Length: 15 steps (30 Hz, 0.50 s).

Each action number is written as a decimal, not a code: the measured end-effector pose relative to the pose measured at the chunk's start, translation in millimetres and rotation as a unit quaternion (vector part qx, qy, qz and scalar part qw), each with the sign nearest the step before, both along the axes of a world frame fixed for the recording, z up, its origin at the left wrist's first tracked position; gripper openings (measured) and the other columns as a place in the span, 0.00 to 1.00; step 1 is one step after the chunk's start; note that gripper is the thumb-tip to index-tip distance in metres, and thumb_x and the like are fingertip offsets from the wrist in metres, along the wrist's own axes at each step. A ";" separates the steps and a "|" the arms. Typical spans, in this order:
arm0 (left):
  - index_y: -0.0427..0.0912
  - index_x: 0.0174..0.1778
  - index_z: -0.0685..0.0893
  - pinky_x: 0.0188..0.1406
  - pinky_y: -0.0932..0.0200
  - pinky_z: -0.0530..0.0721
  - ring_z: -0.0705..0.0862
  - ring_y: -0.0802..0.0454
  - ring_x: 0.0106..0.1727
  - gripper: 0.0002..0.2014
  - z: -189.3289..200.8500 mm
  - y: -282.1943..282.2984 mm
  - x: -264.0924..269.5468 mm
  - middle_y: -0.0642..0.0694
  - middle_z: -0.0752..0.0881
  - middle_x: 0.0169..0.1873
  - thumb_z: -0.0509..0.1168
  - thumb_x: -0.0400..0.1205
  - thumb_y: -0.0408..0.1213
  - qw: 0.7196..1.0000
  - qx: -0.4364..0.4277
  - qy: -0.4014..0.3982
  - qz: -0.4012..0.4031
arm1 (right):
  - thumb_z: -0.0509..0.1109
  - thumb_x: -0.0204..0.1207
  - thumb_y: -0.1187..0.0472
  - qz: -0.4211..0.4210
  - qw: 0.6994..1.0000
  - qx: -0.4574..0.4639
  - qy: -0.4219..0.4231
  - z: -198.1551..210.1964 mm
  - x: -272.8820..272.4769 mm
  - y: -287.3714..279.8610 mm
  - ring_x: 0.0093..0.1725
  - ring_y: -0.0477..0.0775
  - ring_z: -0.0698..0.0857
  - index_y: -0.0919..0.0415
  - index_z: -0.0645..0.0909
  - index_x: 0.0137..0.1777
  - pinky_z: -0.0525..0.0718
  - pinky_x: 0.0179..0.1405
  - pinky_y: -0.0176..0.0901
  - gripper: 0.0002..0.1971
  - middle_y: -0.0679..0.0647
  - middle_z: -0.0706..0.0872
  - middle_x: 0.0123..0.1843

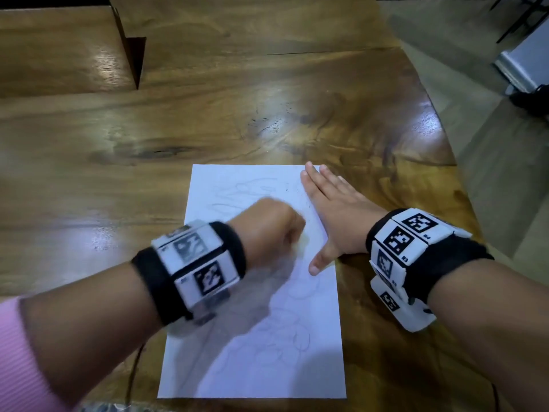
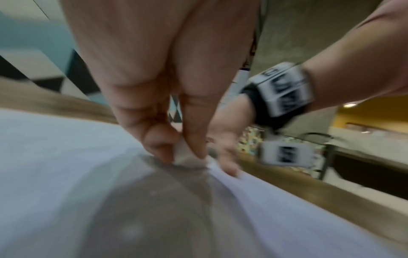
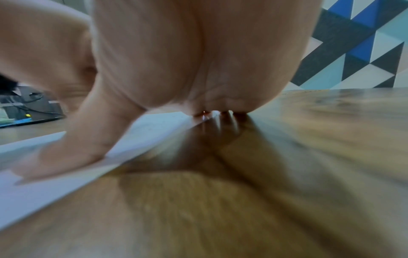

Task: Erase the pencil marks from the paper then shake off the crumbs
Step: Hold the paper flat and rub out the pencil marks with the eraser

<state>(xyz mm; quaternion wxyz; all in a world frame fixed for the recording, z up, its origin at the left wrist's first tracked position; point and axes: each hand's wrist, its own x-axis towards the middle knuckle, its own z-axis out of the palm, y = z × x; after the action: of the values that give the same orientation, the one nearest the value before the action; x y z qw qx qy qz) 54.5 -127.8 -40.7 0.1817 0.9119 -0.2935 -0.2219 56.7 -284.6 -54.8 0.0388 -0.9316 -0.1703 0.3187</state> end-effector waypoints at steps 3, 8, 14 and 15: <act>0.41 0.36 0.84 0.25 0.71 0.63 0.74 0.50 0.35 0.01 -1.7 11.0 -10.1 0.52 0.76 0.30 0.68 0.72 0.33 0.999 0.000 0.028 -0.043 | 0.79 0.47 0.29 0.000 1.000 0.001 -0.001 0.1 -0.4 0.0 0.79 0.52 0.23 0.60 0.23 0.79 0.30 0.79 0.47 0.79 0.52 0.20 0.80; 0.41 0.36 0.82 0.30 0.62 0.61 0.74 0.48 0.37 0.01 0.6 7.1 21.8 0.53 0.72 0.26 0.68 0.72 0.33 0.992 -0.016 -0.057 0.113 | 0.78 0.47 0.29 0.003 1.000 -0.008 -0.008 0.1 -0.8 0.7 0.80 0.53 0.24 0.60 0.22 0.79 0.30 0.79 0.47 0.79 0.52 0.20 0.80; 0.42 0.35 0.84 0.26 0.74 0.64 0.74 0.52 0.36 0.01 -1.5 21.5 0.8 0.50 0.79 0.31 0.68 0.72 0.33 1.000 -0.006 0.027 -0.009 | 0.78 0.47 0.29 0.003 1.000 -0.007 -0.004 0.1 -0.5 0.3 0.79 0.52 0.24 0.60 0.22 0.78 0.31 0.80 0.47 0.79 0.52 0.19 0.79; 0.41 0.37 0.85 0.27 0.69 0.65 0.74 0.51 0.37 0.02 -1.1 19.9 11.1 0.50 0.79 0.33 0.66 0.72 0.31 1.000 -0.006 0.009 0.028 | 0.78 0.47 0.29 0.002 1.000 -0.009 -0.003 0.0 -0.3 0.7 0.79 0.52 0.23 0.60 0.22 0.78 0.31 0.80 0.48 0.79 0.52 0.19 0.79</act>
<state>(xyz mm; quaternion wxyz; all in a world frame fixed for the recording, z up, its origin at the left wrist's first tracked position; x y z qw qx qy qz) 65.6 -107.9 -41.8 0.1963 0.9165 -0.2677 -0.2230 56.4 -283.9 -54.8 0.0296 -0.9325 -0.1699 0.3174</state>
